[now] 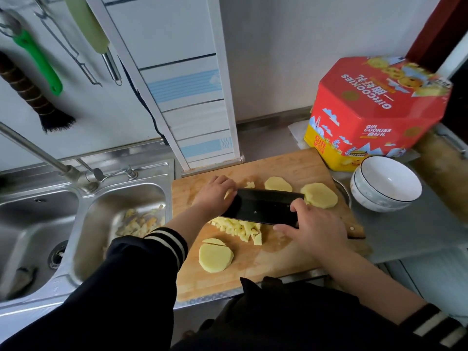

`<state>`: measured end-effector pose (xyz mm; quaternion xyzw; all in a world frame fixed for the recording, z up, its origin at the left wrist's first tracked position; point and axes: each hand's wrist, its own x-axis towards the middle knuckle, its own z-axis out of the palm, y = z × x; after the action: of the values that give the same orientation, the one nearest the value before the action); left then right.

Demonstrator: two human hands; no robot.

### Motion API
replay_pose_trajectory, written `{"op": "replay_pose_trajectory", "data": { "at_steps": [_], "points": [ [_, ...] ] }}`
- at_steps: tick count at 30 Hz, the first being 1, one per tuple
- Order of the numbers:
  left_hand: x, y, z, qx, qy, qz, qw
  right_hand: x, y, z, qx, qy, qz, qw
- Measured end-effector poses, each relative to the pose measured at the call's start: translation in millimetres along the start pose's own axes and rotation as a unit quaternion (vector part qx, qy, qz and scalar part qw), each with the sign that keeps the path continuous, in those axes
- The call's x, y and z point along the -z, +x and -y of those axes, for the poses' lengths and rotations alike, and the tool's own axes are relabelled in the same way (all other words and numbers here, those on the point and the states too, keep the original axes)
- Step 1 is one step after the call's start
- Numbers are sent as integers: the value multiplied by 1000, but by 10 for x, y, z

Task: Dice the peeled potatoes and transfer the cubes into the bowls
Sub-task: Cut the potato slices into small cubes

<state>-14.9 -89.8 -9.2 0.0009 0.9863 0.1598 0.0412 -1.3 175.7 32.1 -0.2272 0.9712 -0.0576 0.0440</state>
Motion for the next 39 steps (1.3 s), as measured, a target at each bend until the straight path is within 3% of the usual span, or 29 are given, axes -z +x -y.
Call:
{"op": "replay_pose_trajectory", "data": {
  "at_steps": [7,13,15,17,20,24,33,39],
  "points": [
    [-64,32,117,87,-86,-31,992,36,-39,-212,-63,44,-23,997],
    [-3,-123,95,72,-80,-50,993,38,17,-147,-93,82,-24,992],
    [35,-251,87,73,-82,-103,989,33,10,-56,-94,114,-24,989],
    [35,-491,96,89,-125,-210,966,36,1,59,-86,145,-10,986],
    [-94,-942,103,112,-139,-297,938,66,35,243,-55,200,70,976],
    [-517,-1425,90,95,-68,-261,958,11,138,500,13,156,154,976],
    [-1001,-1497,-35,106,-13,-176,979,-185,137,831,122,17,207,970],
    [-1077,-1558,-2,102,-7,-208,973,-267,129,824,136,12,227,964]
  ]
}}
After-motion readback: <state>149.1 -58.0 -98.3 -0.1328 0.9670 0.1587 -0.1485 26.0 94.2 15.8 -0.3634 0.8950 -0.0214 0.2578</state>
